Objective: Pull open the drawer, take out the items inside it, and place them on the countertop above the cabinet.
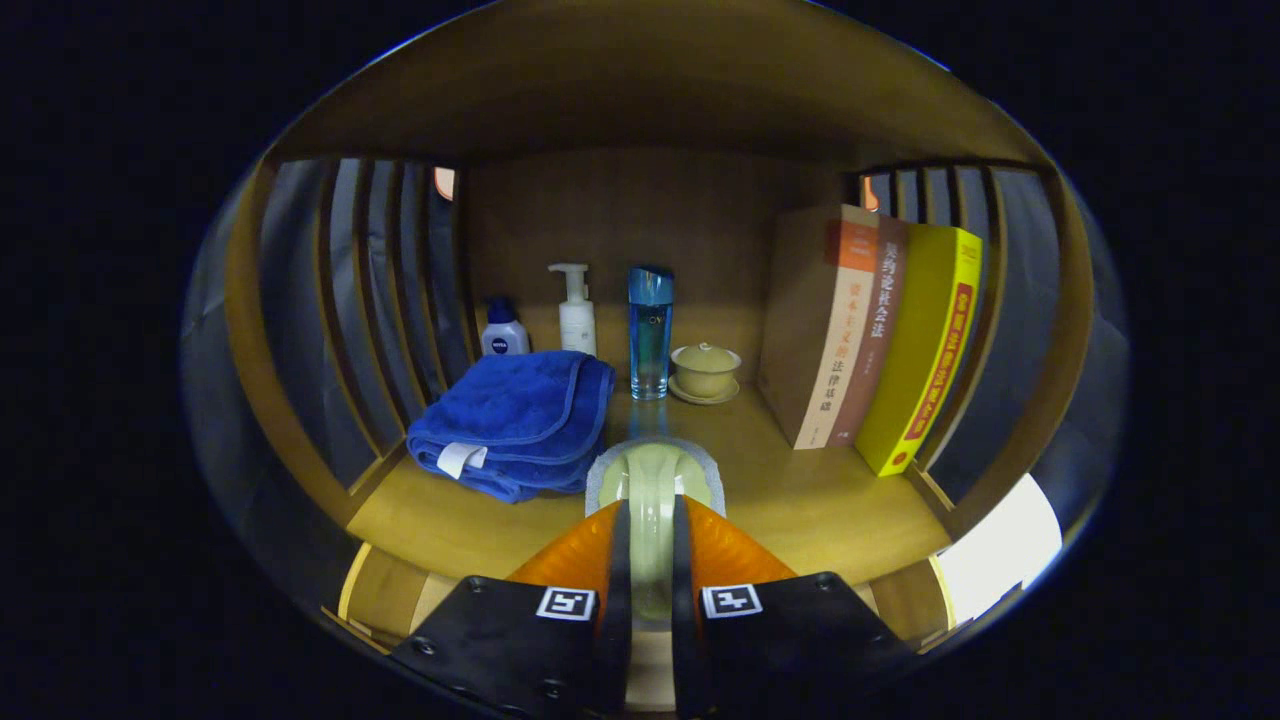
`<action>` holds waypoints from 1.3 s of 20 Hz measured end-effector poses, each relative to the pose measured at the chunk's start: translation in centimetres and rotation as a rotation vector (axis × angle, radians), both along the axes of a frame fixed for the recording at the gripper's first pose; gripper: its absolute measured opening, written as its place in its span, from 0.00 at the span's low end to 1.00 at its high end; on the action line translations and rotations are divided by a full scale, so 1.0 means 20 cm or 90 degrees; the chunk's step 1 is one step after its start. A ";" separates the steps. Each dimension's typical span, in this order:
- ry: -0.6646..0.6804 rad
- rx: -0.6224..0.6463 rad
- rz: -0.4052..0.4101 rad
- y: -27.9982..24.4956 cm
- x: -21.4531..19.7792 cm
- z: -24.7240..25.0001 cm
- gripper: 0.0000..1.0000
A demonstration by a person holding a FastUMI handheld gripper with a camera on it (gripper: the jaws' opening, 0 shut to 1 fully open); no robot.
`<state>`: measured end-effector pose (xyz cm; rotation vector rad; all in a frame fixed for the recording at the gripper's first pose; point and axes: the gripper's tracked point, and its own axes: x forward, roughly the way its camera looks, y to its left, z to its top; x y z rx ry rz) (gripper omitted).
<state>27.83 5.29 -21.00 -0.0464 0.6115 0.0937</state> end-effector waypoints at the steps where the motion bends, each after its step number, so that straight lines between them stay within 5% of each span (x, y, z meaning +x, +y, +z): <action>1: 0.015 -0.003 -0.002 0.01 0.02 -0.04 0.26; 10: 0.062 -0.005 -0.029 -0.03 0.10 -0.21 0.33; 12: 0.050 -0.006 -0.032 -0.04 0.12 -0.18 0.40; 15: 0.044 -0.003 -0.031 -0.05 0.10 -0.16 0.73; 19: 0.021 0.002 -0.034 -0.07 0.07 -0.08 0.95; 26: -0.131 0.007 -0.046 -0.13 -0.13 0.40 0.98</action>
